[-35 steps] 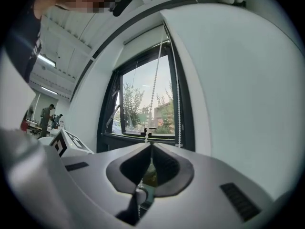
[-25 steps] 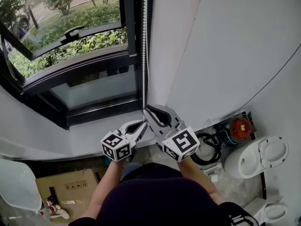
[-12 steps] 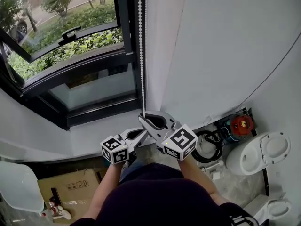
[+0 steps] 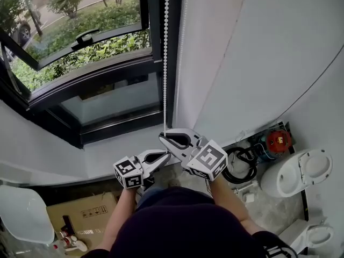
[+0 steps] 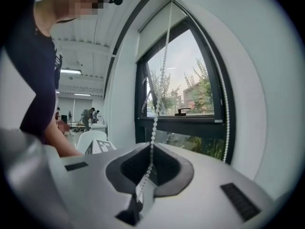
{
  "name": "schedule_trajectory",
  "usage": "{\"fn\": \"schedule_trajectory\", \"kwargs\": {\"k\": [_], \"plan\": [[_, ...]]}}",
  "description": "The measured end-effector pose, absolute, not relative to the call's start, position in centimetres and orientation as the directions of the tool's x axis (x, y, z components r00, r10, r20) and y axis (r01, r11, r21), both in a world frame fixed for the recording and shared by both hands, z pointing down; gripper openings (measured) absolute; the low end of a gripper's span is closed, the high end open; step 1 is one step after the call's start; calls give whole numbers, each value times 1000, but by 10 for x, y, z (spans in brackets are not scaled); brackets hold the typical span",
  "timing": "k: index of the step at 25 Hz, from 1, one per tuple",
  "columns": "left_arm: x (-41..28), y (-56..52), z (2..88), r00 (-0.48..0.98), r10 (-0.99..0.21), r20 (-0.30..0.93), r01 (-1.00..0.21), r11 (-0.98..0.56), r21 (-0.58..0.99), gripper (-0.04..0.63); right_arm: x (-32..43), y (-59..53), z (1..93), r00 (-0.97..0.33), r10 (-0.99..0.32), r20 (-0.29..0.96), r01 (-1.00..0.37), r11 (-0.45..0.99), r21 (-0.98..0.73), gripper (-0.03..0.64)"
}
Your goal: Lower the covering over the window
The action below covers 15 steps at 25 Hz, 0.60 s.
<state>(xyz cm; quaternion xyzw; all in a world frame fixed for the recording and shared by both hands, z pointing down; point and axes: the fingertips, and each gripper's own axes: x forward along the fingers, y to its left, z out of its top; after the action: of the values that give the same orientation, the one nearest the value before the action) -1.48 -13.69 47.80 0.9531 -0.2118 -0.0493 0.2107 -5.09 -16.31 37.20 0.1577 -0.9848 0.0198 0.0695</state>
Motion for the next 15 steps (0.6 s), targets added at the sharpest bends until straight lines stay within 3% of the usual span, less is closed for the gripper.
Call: {"fn": "schedule_trajectory", "kwargs": {"k": [4, 9, 12, 15], "plan": [[-20, -134, 496, 920, -379, 104, -389, -838, 382, 13, -64, -166, 391, -935, -294, 196, -319, 941, -111, 14], [-36, -125, 498, 939, -343, 36, -320, -828, 460, 13, -67, -158, 394, -927, -318, 199, -347, 928, -132, 14], [-37, -118, 517, 947, -305, 101, -320, -866, 383, 14, -69, -157, 416, -905, -329, 269, -363, 928, -85, 14], [-37, -106, 523, 962, -262, 83, -274, -890, 364, 14, -67, -150, 423, -920, -329, 215, -362, 922, -138, 14]]}}
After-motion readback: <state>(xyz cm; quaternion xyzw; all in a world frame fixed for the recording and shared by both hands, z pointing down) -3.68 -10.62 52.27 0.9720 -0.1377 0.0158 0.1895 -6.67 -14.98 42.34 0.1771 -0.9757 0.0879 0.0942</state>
